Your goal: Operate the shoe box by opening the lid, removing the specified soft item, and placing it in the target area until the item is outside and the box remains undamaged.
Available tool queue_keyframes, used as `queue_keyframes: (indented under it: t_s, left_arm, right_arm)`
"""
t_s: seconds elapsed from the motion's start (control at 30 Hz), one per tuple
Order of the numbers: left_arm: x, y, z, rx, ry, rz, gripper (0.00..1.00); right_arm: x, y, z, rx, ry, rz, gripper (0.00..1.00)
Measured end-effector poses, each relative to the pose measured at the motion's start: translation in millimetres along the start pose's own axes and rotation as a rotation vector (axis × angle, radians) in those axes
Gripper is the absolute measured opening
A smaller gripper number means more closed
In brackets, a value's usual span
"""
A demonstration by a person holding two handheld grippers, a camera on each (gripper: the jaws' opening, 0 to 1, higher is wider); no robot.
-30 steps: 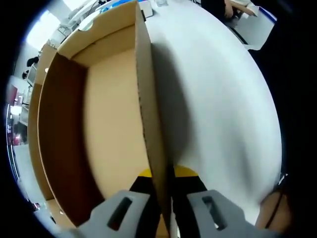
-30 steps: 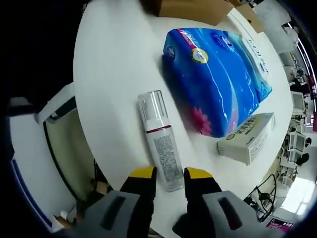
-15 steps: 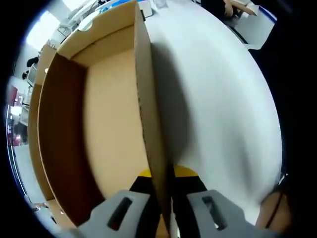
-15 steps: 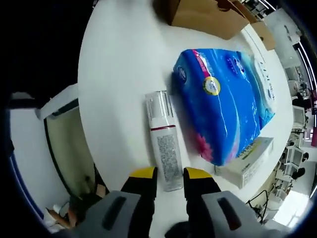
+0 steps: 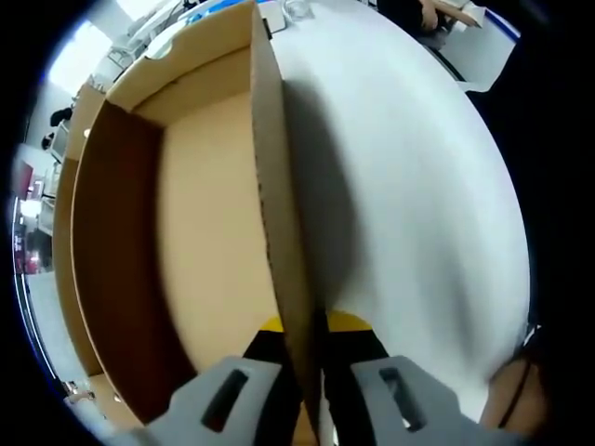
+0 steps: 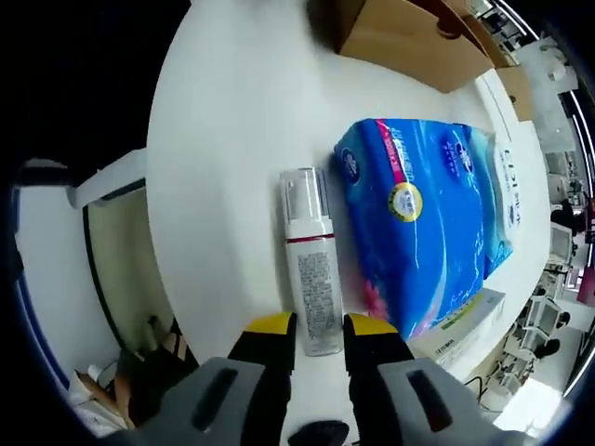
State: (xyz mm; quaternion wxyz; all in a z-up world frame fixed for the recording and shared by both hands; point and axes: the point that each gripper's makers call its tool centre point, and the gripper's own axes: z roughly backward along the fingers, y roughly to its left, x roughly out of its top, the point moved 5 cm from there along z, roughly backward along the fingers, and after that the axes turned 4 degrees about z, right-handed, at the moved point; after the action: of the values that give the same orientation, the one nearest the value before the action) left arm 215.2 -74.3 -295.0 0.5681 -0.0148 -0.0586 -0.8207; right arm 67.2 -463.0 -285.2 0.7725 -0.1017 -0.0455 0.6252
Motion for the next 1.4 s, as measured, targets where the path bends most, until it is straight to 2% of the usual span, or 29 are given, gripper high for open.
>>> queue_keyframes:
  t_s: [0.3, 0.7, 1.17, 1.4]
  left_arm:
    - [0.1, -0.1, -0.1, 0.002, 0.001, 0.000, 0.04]
    - [-0.3, 0.2, -0.6, 0.003, -0.001, -0.003, 0.04]
    - [-0.4, 0.1, -0.6, 0.006, 0.001, -0.004, 0.04]
    - [-0.5, 0.3, -0.4, 0.005, 0.000, -0.002, 0.04]
  right_arm:
    - [8.9, -4.3, 1.3, -0.010, -0.014, 0.026, 0.20]
    - [7.2, -5.6, -0.2, -0.016, -0.020, 0.025, 0.20]
    - [7.9, -9.0, -3.5, -0.025, -0.002, 0.063, 0.21]
    - [6.9, -8.9, -3.2, -0.027, -0.009, 0.051, 0.21]
